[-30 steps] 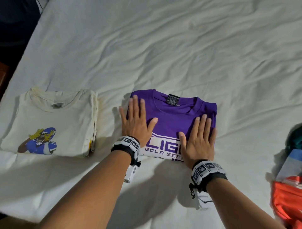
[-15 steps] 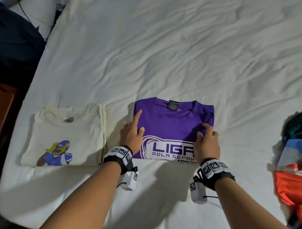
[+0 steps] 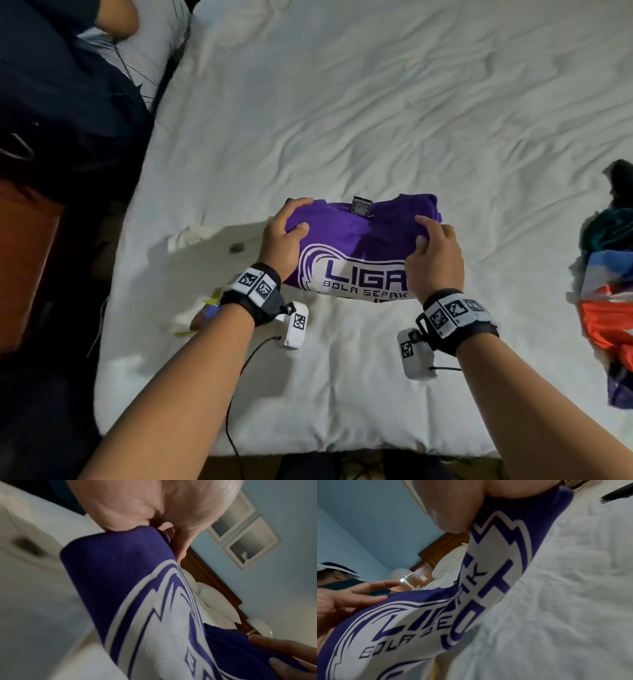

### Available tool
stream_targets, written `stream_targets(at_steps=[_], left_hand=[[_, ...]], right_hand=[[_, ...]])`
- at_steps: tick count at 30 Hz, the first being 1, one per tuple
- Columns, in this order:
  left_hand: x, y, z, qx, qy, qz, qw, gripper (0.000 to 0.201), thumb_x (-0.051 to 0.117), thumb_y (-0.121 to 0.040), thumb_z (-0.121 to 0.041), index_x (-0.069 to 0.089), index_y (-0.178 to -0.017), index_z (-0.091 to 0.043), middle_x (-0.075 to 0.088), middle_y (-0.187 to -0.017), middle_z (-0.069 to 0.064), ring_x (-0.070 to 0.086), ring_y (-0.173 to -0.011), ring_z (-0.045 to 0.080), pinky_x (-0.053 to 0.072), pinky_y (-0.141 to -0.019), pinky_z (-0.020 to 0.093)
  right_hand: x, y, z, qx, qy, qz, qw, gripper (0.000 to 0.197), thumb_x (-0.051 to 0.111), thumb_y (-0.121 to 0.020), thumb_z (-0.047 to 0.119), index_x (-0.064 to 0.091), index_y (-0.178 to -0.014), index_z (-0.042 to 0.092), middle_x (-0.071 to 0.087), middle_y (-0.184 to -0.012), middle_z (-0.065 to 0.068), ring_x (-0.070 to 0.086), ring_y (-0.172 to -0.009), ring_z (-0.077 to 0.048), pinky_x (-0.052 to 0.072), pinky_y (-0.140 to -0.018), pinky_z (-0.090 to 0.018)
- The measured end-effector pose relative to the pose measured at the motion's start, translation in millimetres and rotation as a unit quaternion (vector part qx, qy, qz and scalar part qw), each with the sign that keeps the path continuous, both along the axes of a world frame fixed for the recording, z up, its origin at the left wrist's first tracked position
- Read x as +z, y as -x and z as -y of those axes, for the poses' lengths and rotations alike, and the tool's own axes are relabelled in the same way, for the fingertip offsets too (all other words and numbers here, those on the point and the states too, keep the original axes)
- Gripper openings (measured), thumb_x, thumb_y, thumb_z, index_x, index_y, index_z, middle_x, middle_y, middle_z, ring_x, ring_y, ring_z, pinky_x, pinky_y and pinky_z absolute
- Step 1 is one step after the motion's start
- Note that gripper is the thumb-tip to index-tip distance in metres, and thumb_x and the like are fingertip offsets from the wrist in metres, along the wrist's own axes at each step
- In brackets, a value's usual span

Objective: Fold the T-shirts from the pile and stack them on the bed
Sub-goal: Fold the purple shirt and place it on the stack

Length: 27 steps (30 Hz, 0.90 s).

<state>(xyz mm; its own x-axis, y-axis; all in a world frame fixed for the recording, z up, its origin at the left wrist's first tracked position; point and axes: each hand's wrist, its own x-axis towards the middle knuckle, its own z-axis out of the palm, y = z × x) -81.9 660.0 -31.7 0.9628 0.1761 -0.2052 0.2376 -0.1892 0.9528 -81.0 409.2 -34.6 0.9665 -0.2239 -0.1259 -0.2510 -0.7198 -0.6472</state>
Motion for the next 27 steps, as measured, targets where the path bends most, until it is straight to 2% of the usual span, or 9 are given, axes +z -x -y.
stream_targets(at_steps=[5,9,11,14,16,19,21,23,27], left_hand=[[32.4,32.6,-110.7,0.07,0.003,0.015,0.997,0.048,0.053,-0.093,0.002,0.068,-0.125,-0.03,0.072,-0.121,-0.001,0.068,-0.11,0.021,0.055,-0.099,0.045],[16.3,57.8,-189.5,0.122,-0.025,-0.017,0.992,0.045,0.054,-0.097,0.0,0.064,-0.13,-0.03,0.066,-0.132,0.002,0.065,-0.117,0.02,0.054,-0.102,0.045],[-9.0,72.6,-224.1,0.155,-0.043,-0.101,0.982,0.045,0.056,-0.102,-0.014,0.05,-0.144,-0.028,0.06,-0.138,0.003,0.063,-0.118,0.021,0.053,-0.102,0.043],[-56.5,104.4,-252.9,0.168,-0.018,-0.285,0.944,0.089,0.07,-0.087,-0.041,0.018,-0.159,-0.025,0.047,-0.152,0.012,0.056,-0.13,0.03,0.044,-0.112,0.047],[-75.3,120.5,-255.2,0.165,0.022,-0.304,0.938,0.101,0.076,-0.081,-0.027,0.013,-0.159,-0.025,0.055,-0.145,0.013,0.06,-0.124,0.03,0.043,-0.112,0.046],[-79.9,132.1,-254.2,0.199,0.03,-0.258,0.945,0.095,0.072,-0.085,0.004,0.018,-0.158,-0.024,0.071,-0.112,0.007,0.07,-0.104,0.025,0.051,-0.102,0.041],[-75.7,137.6,-254.2,0.233,0.027,-0.225,0.946,0.089,0.07,-0.085,0.008,0.024,-0.153,-0.026,0.068,-0.097,-0.001,0.073,-0.095,0.022,0.057,-0.093,0.038],[-73.8,145.3,-254.0,0.265,0.034,-0.208,0.941,0.083,0.071,-0.085,0.008,0.029,-0.148,-0.028,0.069,-0.096,0.005,0.074,-0.089,0.02,0.061,-0.078,0.031],[-84.4,158.4,-247.3,0.261,0.006,-0.207,0.943,0.075,0.073,-0.083,0.0,0.035,-0.144,-0.026,0.072,-0.101,0.014,0.074,-0.09,0.025,0.061,-0.088,0.044]], right_hand=[[28.4,0.8,-94.1,0.05,-0.033,0.033,0.998,0.042,0.043,-0.101,0.008,0.056,-0.139,0.022,0.053,-0.131,-0.005,0.058,-0.103,-0.022,0.042,-0.082,-0.028],[14.2,5.4,-162.5,0.064,-0.099,0.011,0.993,0.043,0.046,-0.1,0.007,0.057,-0.137,0.024,0.055,-0.13,-0.004,0.057,-0.109,-0.02,0.041,-0.088,-0.026],[-10.9,12.2,-190.5,0.056,-0.143,-0.051,0.987,0.049,0.052,-0.099,0.009,0.049,-0.145,0.024,0.059,-0.132,-0.007,0.058,-0.116,-0.024,0.044,-0.095,-0.029],[-49.8,35.8,-208.5,0.047,-0.171,-0.171,0.969,0.077,0.064,-0.096,0.02,0.02,-0.16,0.017,0.062,-0.134,-0.012,0.059,-0.122,-0.032,0.042,-0.094,-0.028],[-67.6,51.5,-207.9,0.037,-0.169,-0.18,0.968,0.087,0.069,-0.093,0.023,0.014,-0.16,0.016,0.06,-0.136,-0.012,0.06,-0.123,-0.032,0.044,-0.097,-0.03],[-76.4,63.0,-204.2,0.012,-0.166,-0.128,0.978,0.084,0.071,-0.09,0.015,0.022,-0.158,0.017,0.06,-0.124,-0.004,0.064,-0.108,-0.025,0.052,-0.097,-0.039],[-73.1,65.1,-204.4,0.002,-0.169,-0.099,0.981,0.076,0.07,-0.091,0.011,0.03,-0.154,0.019,0.057,-0.12,0.001,0.065,-0.093,-0.017,0.054,-0.082,-0.025],[-68.5,67.1,-205.0,0.007,-0.166,-0.084,0.983,0.07,0.07,-0.091,0.01,0.035,-0.151,0.021,0.057,-0.119,0.003,0.064,-0.085,-0.008,0.05,-0.071,-0.015],[-66.3,73.4,-205.7,-0.009,-0.166,-0.106,0.98,0.07,0.07,-0.09,0.009,0.035,-0.15,0.02,0.059,-0.119,0.0,0.065,-0.088,-0.018,0.055,-0.078,-0.027]])
